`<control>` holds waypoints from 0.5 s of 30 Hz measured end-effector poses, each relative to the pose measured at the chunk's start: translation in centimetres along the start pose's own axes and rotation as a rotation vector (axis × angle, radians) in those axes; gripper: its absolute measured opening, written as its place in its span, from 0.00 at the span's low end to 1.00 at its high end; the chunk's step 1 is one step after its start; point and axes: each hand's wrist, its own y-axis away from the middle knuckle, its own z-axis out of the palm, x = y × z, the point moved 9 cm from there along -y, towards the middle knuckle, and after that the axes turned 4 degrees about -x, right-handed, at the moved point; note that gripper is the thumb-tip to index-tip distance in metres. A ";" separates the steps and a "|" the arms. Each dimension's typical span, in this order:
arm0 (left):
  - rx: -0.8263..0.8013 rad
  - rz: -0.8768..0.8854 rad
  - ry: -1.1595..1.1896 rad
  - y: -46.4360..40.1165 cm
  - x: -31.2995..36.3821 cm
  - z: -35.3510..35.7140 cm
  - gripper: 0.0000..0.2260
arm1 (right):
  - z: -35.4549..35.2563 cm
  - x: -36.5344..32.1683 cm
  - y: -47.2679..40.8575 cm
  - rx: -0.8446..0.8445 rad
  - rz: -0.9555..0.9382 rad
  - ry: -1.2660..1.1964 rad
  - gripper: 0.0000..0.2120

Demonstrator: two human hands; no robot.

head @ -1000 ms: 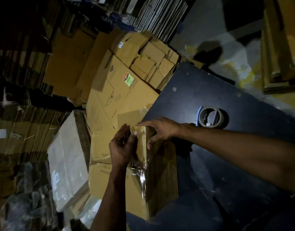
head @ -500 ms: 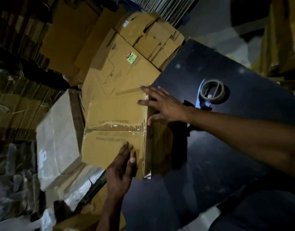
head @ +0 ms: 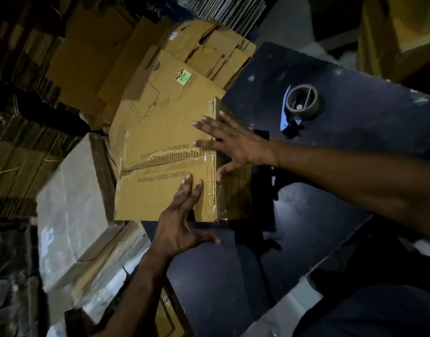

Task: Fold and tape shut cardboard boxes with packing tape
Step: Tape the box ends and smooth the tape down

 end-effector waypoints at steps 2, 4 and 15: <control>-0.022 0.008 -0.007 -0.3 -0.2 -0.3 0.63 | 0.4 0.1 0.4 0.026 0.005 -0.033 0.50; -0.043 0.028 0.012 -0.5 -0.4 -0.7 0.60 | 0.4 0.0 0.4 0.003 -0.022 -0.019 0.49; 0.075 0.110 -0.200 -1.0 -0.4 -1.7 0.45 | 0.8 -3.3 2.0 -0.012 0.043 -0.050 0.42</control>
